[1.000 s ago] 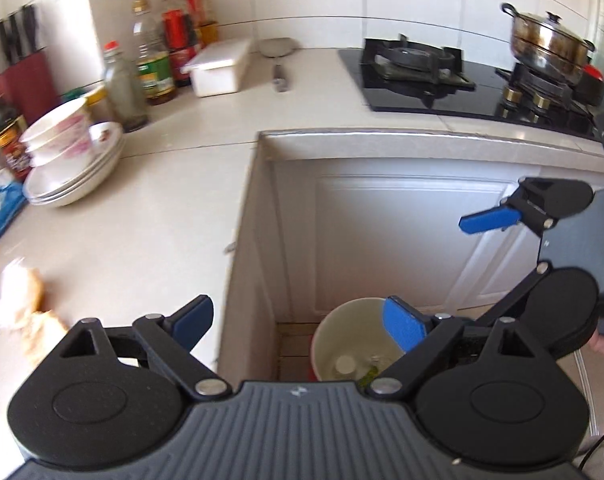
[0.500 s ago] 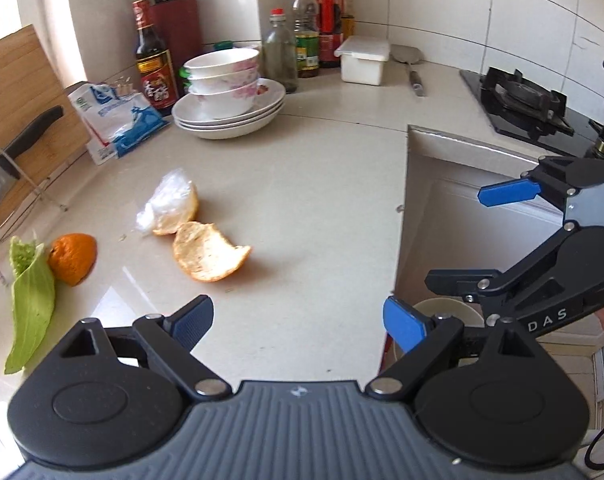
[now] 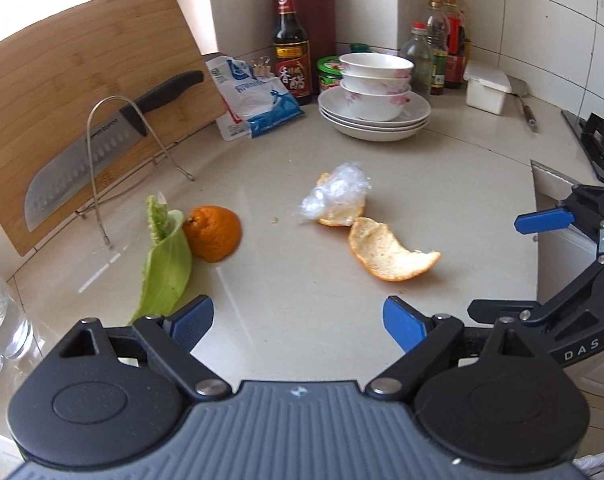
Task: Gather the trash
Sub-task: 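Grasp the napa cabbage leaf with the left gripper while the right gripper grasps an orange peel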
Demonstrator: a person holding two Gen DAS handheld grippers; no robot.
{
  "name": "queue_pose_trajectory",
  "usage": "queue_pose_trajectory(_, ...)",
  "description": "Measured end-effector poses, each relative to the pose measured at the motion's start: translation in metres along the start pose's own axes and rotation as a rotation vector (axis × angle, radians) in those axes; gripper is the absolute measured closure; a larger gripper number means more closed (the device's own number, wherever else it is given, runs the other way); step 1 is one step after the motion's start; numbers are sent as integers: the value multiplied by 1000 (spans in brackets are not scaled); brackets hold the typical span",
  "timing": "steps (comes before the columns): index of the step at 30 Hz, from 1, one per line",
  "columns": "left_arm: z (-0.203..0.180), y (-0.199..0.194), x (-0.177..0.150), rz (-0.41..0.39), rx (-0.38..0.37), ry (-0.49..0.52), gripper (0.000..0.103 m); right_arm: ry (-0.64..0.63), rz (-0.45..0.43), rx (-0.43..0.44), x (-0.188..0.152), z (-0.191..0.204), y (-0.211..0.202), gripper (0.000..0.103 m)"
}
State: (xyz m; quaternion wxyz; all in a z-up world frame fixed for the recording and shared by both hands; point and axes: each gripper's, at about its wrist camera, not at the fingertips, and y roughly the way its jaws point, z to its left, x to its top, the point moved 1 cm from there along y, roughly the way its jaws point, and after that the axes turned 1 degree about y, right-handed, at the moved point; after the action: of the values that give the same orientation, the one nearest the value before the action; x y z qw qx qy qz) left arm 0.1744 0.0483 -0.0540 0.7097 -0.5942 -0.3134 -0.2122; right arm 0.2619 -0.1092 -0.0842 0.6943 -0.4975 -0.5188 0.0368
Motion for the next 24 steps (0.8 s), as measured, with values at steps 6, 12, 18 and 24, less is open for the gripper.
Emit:
queue_pose_trajectory(6, 44, 5, 24, -33, 60, -27, 11, -21, 2, 25, 18, 8, 20, 0)
queue_pose_trajectory(12, 86, 25, 50, -35, 72, -80, 11, -25, 8, 53, 31, 15, 41, 0)
queue_pose_trajectory(18, 112, 57, 63, 1, 102, -81, 12, -34, 20, 62, 36, 20, 53, 0)
queue_pose_trajectory(24, 128, 79, 57, 61, 122, -96, 14, -35, 37, 54, 36, 18, 57, 0)
